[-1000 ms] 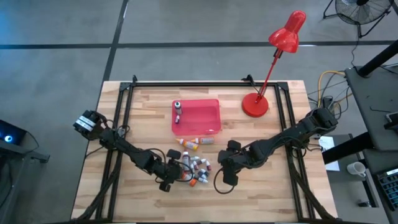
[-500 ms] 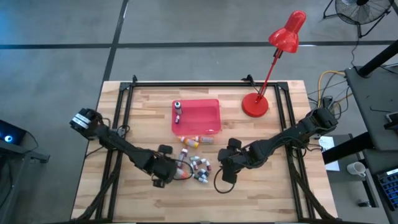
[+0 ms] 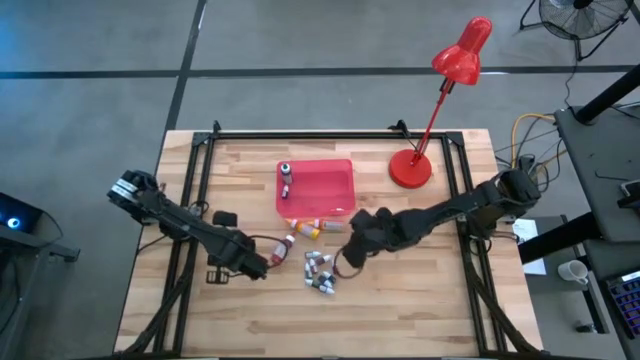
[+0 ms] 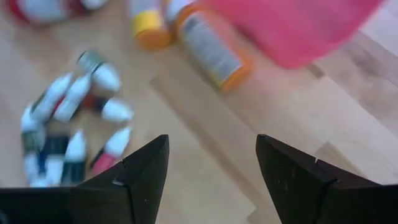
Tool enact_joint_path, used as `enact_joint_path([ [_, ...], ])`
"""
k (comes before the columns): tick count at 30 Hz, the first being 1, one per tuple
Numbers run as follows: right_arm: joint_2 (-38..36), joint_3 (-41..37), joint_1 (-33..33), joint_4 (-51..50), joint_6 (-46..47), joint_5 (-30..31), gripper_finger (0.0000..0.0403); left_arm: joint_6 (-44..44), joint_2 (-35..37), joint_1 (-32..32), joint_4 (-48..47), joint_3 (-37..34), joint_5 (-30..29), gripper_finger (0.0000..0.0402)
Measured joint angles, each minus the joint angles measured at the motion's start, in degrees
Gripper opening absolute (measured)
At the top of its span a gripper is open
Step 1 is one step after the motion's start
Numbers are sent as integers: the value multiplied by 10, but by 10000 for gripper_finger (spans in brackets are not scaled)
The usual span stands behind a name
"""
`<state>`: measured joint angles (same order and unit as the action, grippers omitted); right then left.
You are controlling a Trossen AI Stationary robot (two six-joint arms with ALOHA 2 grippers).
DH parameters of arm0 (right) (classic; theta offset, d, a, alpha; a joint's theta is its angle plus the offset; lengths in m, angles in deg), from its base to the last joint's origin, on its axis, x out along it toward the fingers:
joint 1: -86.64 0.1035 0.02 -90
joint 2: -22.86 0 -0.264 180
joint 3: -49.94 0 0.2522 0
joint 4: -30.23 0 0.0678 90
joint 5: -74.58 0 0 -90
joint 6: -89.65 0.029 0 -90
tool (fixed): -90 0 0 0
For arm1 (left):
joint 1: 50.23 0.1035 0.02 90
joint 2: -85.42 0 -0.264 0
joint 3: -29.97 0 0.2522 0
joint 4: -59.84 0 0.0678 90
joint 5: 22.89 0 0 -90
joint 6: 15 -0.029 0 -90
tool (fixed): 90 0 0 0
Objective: Pick & Place food coloring
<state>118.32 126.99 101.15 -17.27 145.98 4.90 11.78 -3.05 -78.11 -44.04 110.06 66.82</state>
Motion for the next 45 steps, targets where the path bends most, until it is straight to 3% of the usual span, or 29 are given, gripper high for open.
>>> enact_joint_path([
  [7,0,0,-42,0,-29,-54,233,-34,-61,2,0,-50,28,96],
  [18,0,0,-44,-1,-38,-72,233,-80,-151,3,2,-70,29,96],
  [28,0,-1,-44,-4,-39,-81,233,-39,-75,3,2,-41,45,96],
  [33,0,-1,-46,3,-55,-130,233,10,-18,7,1,-24,73,96],
  [38,-1,-1,-47,77,-157,-179,233,55,60,17,4,1,47,96],
  [45,0,-1,-46,318,-383,-193,220,74,139,39,83,39,-40,96],
])
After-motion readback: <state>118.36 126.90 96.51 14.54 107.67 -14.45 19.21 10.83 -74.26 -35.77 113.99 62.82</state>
